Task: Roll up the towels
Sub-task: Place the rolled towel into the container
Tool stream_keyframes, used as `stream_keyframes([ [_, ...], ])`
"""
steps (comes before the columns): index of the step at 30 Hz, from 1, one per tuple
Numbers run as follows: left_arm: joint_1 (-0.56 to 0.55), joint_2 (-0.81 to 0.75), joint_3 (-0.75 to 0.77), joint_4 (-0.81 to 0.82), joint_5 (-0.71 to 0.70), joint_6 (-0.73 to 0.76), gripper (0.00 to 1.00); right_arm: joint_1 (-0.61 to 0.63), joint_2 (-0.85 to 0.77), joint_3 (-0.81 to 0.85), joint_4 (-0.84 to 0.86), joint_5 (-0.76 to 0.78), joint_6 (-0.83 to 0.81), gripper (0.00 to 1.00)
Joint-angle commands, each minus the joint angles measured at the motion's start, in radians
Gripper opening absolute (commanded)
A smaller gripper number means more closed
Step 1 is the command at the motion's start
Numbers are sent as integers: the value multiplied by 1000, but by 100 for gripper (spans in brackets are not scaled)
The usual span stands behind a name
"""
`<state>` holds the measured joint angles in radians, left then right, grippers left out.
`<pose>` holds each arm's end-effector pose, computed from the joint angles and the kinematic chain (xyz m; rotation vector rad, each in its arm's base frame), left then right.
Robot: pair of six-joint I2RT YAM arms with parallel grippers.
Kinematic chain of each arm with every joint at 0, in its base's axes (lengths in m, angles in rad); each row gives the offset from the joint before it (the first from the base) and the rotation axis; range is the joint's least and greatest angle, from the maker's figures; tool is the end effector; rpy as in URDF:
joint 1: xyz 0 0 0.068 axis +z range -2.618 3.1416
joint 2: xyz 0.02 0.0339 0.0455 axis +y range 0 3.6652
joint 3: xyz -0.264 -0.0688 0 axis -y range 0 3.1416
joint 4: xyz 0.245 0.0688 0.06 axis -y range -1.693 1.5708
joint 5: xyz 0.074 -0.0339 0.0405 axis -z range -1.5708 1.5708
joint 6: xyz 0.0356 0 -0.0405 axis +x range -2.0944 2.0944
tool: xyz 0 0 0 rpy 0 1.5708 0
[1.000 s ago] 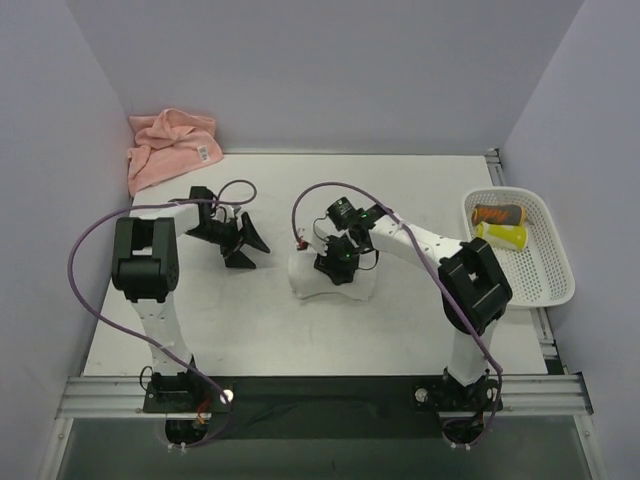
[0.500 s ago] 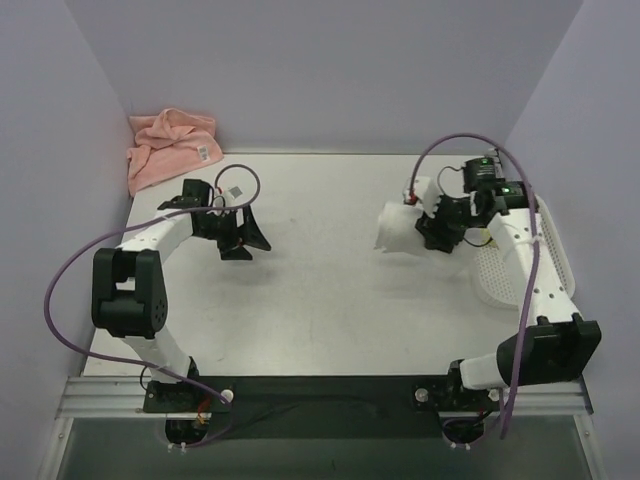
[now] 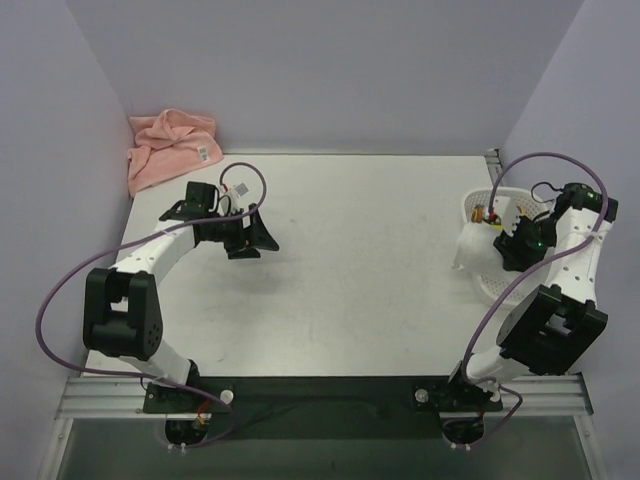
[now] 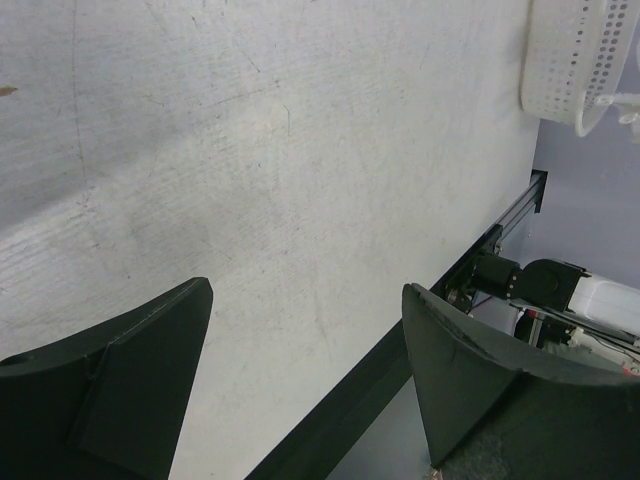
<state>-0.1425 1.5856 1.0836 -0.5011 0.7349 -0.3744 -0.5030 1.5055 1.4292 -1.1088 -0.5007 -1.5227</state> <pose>0.3149 -0.0693 0.2275 -0.0106 2.5692 -1.1405 0.2634 -0.1254 0.3206 -1.3388 2.1366 -0.0762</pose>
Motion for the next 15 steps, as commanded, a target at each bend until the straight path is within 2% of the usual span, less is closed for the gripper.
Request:
stream_keyframes([
  [1,0,-36,-14,53,8,-23,87,-45,21,59,-79,-10,-146,0],
  [6,0,-50,-21,55,-2,-27,88,-114,94,112,-72,-10,-204,0],
  [15,0,-49,-19,56,-17,-32,88,-152,148,88,170,-9,-179,0],
])
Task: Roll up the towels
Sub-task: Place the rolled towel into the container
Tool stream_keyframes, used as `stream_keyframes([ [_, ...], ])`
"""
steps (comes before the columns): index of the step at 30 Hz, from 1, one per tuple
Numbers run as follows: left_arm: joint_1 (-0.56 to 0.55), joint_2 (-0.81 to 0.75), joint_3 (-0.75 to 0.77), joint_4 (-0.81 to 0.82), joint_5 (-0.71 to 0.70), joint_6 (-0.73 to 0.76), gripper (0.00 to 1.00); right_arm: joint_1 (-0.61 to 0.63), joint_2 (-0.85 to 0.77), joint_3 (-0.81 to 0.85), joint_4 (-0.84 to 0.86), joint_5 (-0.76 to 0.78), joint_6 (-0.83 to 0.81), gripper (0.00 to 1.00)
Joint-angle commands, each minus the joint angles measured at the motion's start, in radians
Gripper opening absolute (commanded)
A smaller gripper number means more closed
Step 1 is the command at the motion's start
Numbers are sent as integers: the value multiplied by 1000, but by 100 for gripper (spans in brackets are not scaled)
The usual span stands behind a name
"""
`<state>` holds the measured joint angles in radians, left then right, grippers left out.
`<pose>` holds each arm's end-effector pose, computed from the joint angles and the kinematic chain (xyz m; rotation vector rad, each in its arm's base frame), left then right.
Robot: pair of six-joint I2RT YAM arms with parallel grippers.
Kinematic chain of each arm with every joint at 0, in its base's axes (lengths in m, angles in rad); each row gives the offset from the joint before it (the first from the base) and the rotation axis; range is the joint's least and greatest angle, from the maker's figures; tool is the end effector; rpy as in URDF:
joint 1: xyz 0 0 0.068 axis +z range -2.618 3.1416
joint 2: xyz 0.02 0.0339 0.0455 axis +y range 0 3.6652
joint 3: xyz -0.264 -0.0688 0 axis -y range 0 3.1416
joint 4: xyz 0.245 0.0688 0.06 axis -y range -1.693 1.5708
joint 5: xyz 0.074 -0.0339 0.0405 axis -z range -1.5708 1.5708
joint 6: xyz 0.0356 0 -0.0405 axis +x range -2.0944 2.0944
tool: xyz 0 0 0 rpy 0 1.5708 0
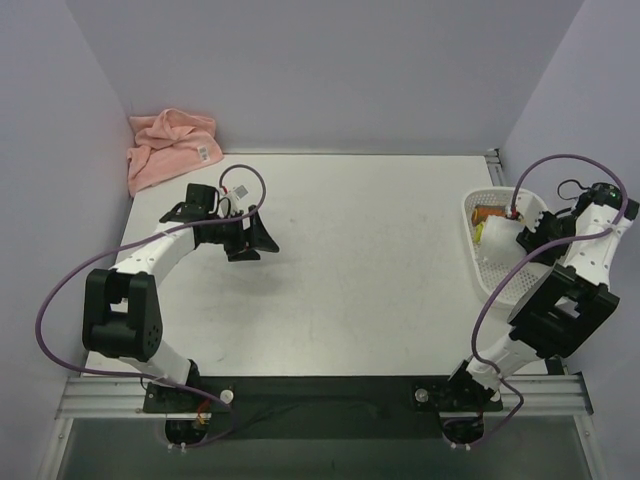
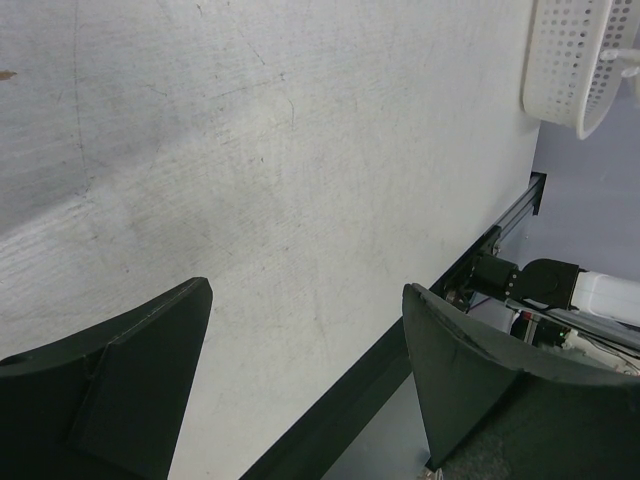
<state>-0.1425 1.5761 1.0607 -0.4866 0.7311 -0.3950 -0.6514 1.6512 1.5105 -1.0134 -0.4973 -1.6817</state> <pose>0.3117 -0.0687 0.2243 -0.0382 2.5746 -1.1429 0.2766 -0.1895 0.3054 -1.3576 2.1237 -0.2379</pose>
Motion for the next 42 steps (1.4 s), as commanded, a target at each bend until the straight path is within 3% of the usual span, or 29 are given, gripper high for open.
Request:
stream_keyframes([
  [1,0,-39,4,40,-15,-11,88,-5,5,-4,85,-4,-27,0],
  [17,1,-53,-8,34,-29,-7,88,15,58,-147,151,55,-318,0],
  [29,7,-28,-2,31,-35,-2,88,64,211,-72,151,51,-329,2],
  [42,11,-5,10,20,-39,5,88,102,369,52,159,58,-219,39],
])
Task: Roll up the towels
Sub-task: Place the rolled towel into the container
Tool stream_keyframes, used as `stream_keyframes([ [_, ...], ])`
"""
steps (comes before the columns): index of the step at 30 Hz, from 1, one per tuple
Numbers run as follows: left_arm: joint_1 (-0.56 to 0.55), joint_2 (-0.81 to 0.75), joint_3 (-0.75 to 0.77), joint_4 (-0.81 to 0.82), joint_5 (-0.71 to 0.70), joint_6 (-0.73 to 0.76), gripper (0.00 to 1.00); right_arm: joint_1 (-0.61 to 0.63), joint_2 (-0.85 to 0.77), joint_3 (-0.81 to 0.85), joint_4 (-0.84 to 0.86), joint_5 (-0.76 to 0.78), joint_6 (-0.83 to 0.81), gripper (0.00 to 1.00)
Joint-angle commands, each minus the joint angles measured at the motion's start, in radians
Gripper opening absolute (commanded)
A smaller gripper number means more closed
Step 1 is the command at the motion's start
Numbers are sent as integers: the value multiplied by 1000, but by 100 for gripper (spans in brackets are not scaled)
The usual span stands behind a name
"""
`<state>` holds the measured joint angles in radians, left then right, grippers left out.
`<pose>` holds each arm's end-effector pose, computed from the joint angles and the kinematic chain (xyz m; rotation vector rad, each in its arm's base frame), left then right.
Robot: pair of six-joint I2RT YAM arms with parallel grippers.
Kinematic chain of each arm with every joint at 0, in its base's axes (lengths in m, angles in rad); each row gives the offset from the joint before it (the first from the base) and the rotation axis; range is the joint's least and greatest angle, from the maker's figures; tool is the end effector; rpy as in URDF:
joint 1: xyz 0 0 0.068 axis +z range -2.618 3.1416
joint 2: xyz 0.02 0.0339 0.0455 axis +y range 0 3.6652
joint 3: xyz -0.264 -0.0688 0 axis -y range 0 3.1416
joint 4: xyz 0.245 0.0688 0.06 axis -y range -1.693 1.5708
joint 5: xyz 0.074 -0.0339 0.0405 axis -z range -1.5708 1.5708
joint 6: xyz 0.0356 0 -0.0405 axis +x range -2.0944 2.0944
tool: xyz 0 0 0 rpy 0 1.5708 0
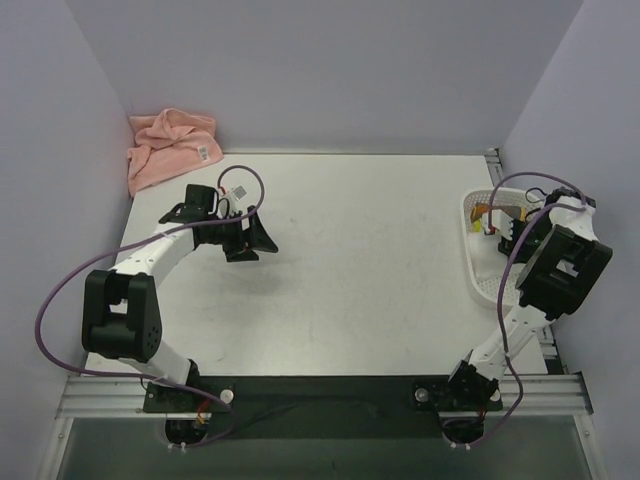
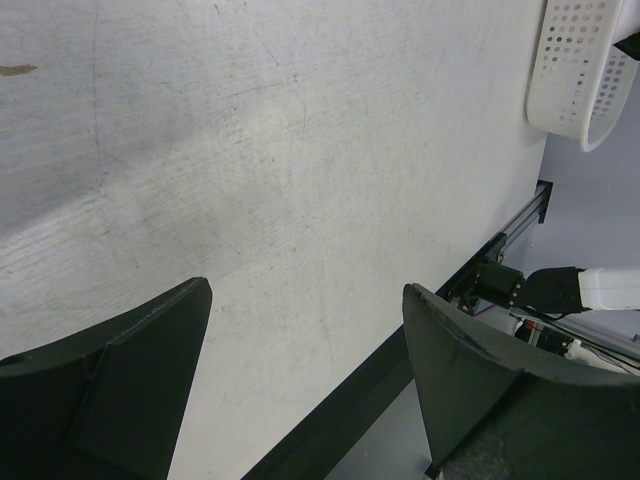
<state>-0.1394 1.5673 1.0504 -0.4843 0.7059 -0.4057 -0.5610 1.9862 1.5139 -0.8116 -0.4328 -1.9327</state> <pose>0.3100 -0.0668 0.2235 -0.0664 2.5804 -1.1127 0.3484 -0.2013 0.1950 -1.7352 1.9880 -0.1766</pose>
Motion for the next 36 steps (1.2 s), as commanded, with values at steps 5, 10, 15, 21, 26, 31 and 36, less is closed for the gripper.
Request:
stream_keyframes([
  [5,9,8,17,16,-17,18,88,15,68,100,-35,0,72,55],
  [10,11,14,25,16,-16,18,88,19,76,115,-11,2,86,58],
  [15,11,14,22,15,-20,21,88,36,80,112,18,5,107,81],
  [21,12,-1,36,1,-46,34,91,36,46,88,22,11,103,100],
  [26,12,4,49,-8,-45,45,91,33,-19,39,22,-7,78,100],
  [31,14,-3,56,-13,-52,42,91,32,-64,26,22,-32,86,100],
  [36,15,-3,65,-14,-54,34,92,27,-95,35,23,-58,118,100],
])
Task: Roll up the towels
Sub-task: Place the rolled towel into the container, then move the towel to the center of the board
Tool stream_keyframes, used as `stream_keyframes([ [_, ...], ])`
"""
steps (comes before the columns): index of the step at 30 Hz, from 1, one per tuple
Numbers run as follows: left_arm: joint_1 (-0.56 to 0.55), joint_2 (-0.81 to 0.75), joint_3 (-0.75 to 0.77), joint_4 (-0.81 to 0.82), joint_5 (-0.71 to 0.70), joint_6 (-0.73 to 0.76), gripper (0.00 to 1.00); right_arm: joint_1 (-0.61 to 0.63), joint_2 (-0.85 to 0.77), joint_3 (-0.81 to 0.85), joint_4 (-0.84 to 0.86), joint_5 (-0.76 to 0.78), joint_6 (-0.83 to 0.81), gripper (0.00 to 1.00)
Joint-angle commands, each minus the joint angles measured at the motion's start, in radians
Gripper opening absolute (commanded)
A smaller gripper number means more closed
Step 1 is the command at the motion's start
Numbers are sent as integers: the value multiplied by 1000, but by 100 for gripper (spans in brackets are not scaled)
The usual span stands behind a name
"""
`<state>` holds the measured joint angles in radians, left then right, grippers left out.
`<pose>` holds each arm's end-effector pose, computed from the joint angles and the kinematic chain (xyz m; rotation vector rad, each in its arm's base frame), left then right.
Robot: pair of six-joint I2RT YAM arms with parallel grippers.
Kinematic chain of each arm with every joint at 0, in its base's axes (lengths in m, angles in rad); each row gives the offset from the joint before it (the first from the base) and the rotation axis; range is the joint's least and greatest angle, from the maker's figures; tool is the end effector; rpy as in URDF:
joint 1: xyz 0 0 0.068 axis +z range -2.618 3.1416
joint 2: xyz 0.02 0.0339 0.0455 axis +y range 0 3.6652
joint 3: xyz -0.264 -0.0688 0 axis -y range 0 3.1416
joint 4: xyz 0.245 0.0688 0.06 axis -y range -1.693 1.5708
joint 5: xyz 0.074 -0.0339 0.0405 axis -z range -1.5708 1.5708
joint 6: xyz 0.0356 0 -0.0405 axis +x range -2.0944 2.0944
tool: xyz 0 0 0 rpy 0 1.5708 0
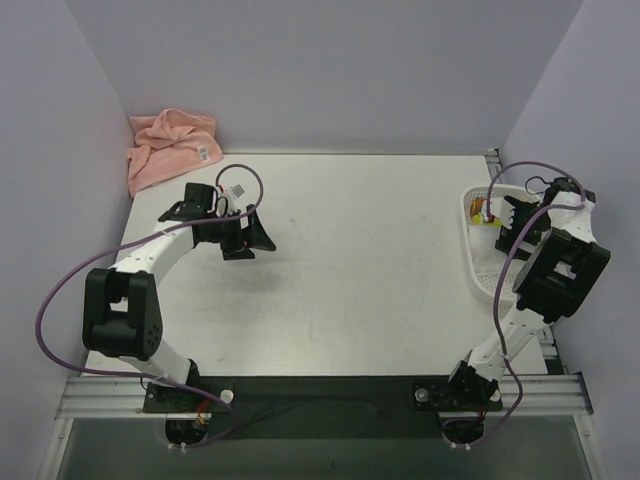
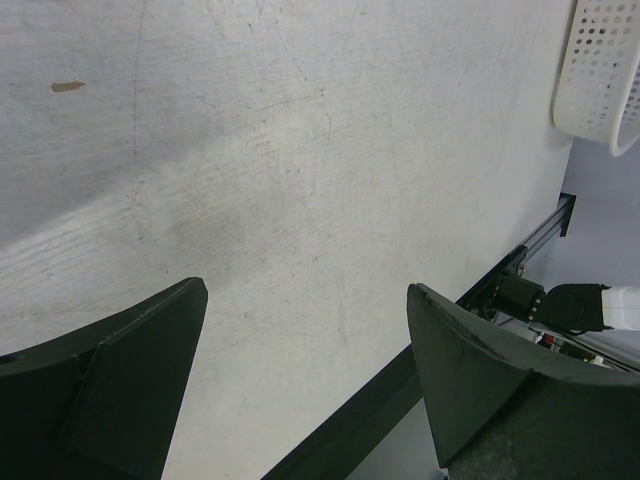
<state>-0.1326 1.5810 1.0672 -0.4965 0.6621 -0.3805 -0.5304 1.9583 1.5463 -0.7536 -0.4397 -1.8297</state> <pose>0.3141 -0.0640 0.2229 -0.0656 2.5886 -1.0449 0.3615 -0.1944 0.2172 -1.6506 1.9776 -0.2697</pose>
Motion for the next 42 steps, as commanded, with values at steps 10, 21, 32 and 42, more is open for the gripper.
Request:
stream_keyframes([
  [10,11,-47,73,-14,-70,15,97,-19,-217,-52,-47,-137,27,100],
  [21,165,22,298,-131,-98,149,97,73,-507,-54,-101,-303,428,100],
  [32,166,198,630,-73,-614,729,95,328,-658,-46,-122,-178,1116,100],
  [42,183,746,1172,-93,-799,903,82,437,-708,-147,-176,-211,1307,100],
])
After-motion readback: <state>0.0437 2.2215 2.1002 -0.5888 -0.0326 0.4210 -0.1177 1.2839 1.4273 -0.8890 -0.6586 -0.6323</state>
